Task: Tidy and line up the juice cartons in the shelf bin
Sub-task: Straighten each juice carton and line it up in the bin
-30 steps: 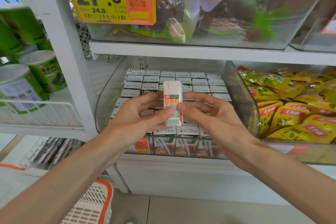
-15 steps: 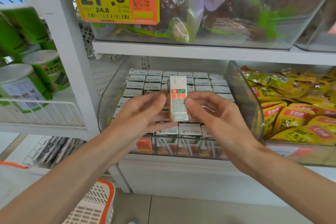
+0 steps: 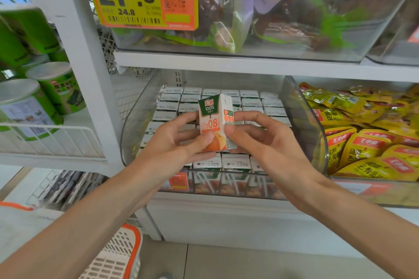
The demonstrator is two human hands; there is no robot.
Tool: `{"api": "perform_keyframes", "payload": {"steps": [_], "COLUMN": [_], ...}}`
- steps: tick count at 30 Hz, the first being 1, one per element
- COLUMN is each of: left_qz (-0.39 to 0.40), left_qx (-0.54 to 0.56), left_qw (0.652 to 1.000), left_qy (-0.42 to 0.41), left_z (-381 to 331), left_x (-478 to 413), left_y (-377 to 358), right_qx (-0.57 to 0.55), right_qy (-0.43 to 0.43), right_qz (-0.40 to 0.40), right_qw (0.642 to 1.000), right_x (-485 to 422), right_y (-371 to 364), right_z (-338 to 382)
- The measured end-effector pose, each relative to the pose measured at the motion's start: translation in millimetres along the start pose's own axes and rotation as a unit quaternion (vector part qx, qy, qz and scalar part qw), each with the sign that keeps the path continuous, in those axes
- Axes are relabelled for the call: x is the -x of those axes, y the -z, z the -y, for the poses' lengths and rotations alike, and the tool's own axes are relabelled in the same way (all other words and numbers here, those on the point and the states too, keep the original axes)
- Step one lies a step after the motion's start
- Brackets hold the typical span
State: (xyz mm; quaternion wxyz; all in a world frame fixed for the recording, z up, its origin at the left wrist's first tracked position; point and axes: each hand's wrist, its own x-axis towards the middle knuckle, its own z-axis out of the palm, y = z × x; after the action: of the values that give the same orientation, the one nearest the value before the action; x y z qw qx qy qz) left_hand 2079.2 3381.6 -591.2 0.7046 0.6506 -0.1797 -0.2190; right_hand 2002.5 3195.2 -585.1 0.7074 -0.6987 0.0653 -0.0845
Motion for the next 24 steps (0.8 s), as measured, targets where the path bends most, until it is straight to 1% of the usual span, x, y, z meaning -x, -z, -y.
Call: {"api": "perform_keyframes", "payload": {"steps": [7,12,19,24], "left_qz": [-0.029,-0.036,-0.047,-0.051], "left_qx": [0.012,0.014,0.010,0.008], "left_qw": [0.999,0.999,0.999,0.999], "left_qy": [-0.014,-0.013,-0.005,-0.003], "left_z": [-1.2,-0.2,0.4,0.1], "left_x": [-0.2,0.0,-2.0,-1.8], "left_y": [0.3,4.8,3.3,2.2], "right_qx": [0.003,0.062,0.029,0.056], "right_qy": [0.001,0.027,0.040,0.038], "right_qz": [-0.028,-0.029,-0.028,-0.033], "right_qw": [1.000,0.997,0.998,0.997], "right_x": [-2.3,-3.1,-2.8,-1.8], "right_y": [1.2,3.0,4.2,2.1], "right_z": [-2.7,-2.5,-2.9,-1.2]}}
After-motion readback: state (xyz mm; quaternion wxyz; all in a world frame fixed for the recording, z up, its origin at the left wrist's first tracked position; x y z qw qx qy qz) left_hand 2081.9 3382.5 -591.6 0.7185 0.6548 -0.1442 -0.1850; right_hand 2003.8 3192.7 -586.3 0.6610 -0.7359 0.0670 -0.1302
